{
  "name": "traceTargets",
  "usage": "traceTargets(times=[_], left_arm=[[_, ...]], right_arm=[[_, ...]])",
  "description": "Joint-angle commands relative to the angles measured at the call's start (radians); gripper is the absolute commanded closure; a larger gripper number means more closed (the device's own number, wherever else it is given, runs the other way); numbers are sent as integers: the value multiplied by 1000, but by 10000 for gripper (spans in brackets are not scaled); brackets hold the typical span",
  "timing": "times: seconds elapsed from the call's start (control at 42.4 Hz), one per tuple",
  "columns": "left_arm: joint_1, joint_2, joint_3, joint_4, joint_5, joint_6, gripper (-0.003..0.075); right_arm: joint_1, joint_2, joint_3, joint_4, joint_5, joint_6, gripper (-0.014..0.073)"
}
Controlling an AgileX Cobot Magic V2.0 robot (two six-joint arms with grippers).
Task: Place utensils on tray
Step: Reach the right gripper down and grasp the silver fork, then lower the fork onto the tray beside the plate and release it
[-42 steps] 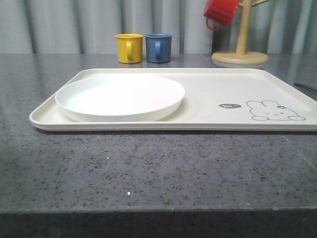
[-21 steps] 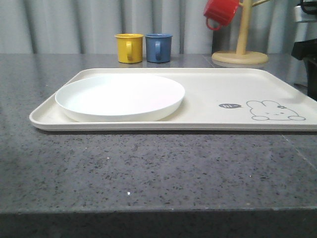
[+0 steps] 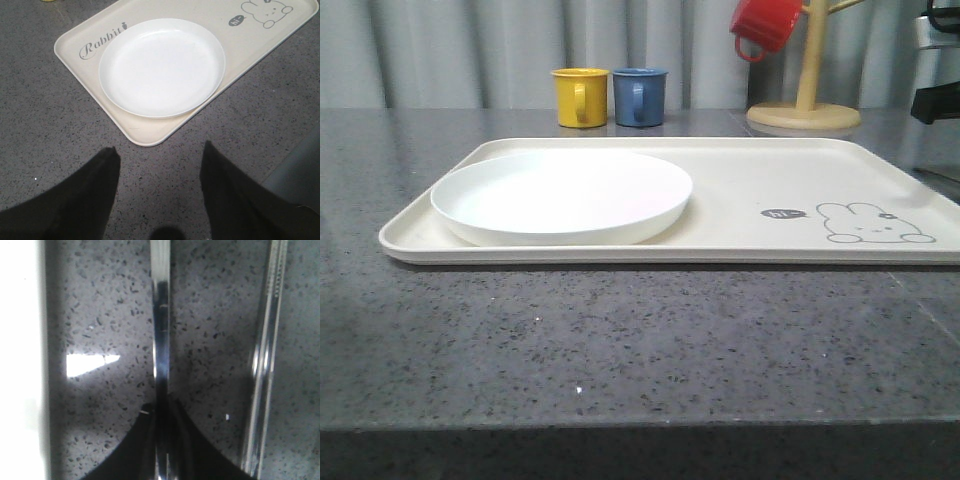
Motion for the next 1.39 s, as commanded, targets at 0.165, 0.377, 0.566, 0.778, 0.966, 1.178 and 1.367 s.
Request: traceTargets(times=[0.165, 0.377, 0.566, 0.778, 0.966, 1.178, 1.367], left_arm=[[-8, -1, -26, 0, -72, -11, 352], [-8, -1, -26, 0, -72, -11, 352], [-8, -1, -26, 0, -72, -11, 352], [-8, -1, -26, 0, -72, -11, 352], [-8, -1, -26, 0, -72, -11, 352], [-8, -1, -26, 0, -72, -11, 352], [-8, -1, -26, 0, -72, -11, 352]], right_arm=[[48, -107, -120, 106, 78, -25, 635], [217, -83, -230, 210, 137, -56, 635], [304, 8, -264, 204, 133, 100, 633], [308, 87, -264, 218, 53, 279, 632], [308, 105, -264, 259, 5, 282, 631], [308, 105, -264, 282, -29, 282, 470], [308, 102, -264, 279, -62, 278, 267]])
